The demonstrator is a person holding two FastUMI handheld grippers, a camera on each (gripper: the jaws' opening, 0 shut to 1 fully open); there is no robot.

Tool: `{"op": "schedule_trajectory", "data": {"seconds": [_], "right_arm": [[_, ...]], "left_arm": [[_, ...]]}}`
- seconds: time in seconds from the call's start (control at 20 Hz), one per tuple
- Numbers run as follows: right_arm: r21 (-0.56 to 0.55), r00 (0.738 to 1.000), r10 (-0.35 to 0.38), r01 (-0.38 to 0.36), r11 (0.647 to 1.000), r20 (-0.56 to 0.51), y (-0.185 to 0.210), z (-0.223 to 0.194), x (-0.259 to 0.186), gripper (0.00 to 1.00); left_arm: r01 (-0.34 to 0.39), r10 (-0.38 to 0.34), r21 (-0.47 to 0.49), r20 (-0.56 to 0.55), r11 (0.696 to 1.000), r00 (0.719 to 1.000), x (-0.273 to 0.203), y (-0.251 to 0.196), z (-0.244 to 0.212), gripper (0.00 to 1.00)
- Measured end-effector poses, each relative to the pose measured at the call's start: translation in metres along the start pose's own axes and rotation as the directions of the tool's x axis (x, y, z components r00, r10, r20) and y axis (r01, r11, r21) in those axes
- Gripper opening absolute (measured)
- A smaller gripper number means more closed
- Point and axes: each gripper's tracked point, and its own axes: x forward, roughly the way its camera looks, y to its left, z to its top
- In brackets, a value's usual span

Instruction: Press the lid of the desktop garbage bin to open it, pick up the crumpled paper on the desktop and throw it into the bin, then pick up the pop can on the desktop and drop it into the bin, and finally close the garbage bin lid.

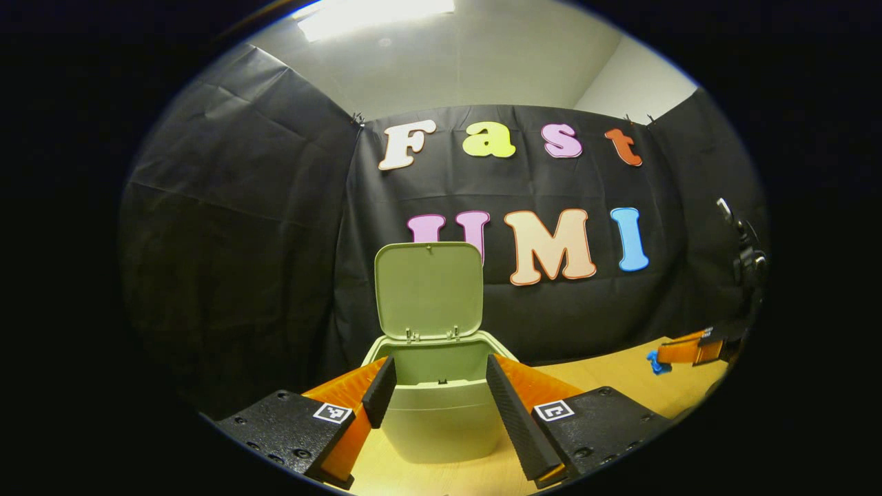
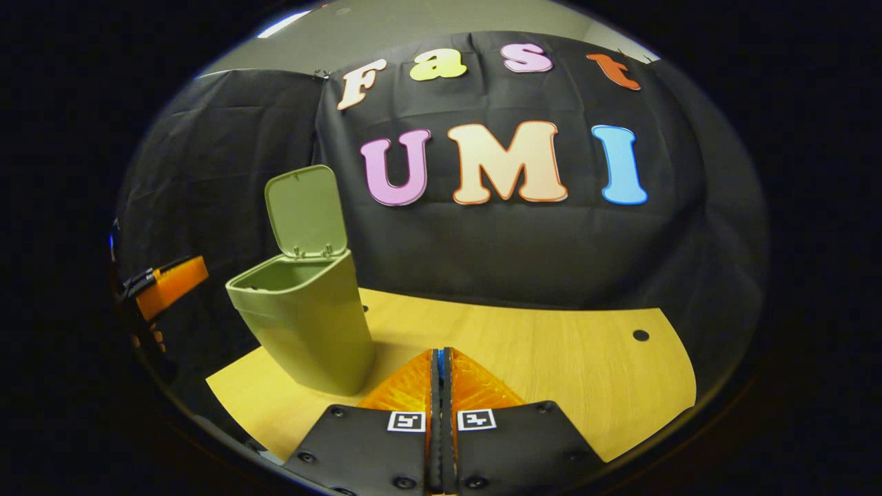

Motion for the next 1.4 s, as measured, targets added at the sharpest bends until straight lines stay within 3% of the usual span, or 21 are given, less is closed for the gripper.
{"op": "schedule_trajectory", "data": {"seconds": [0.2,0.6,0.85,1.0,1.2,1.25,1.4], "right_arm": [[-0.004,0.989,0.120,-0.121,0.993,0.090,0.068,0.051,0.031,0.02],[-0.010,0.941,0.297,-0.299,0.954,0.160,0.179,0.071,0.054,0.02],[-0.035,0.940,0.300,-0.298,0.954,0.163,0.229,0.076,0.098,0.02],[-0.011,0.950,0.274,-0.275,0.961,0.153,0.235,0.074,0.119,0.02],[0.022,0.950,0.271,-0.278,0.960,0.157,0.246,0.076,0.138,0.02],[0.050,0.943,0.292,-0.304,0.951,0.159,0.250,0.078,0.132,0.14],[0.018,0.936,0.288,-0.297,0.955,0.202,0.244,0.091,0.121,0.78]], "left_arm": [[-0.031,0.033,0.030,-0.068,0.999,0.997,-0.015,0.033,-0.025,0.82],[-0.069,0.072,0.034,-0.125,0.997,0.990,-0.033,0.081,-0.042,0.81],[-0.072,0.073,0.011,-0.184,0.997,0.980,-0.035,0.106,-0.063,0.81],[-0.080,0.082,0.017,-0.188,0.997,0.979,-0.040,0.118,-0.065,0.84],[-0.097,0.096,0.003,-0.212,0.995,0.973,-0.048,0.131,-0.074,0.82],[-0.096,0.094,0.002,-0.216,0.995,0.972,-0.046,0.130,-0.075,0.82],[-0.067,0.061,-0.018,-0.217,0.998,0.974,-0.048,0.123,-0.076,0.82]]}}
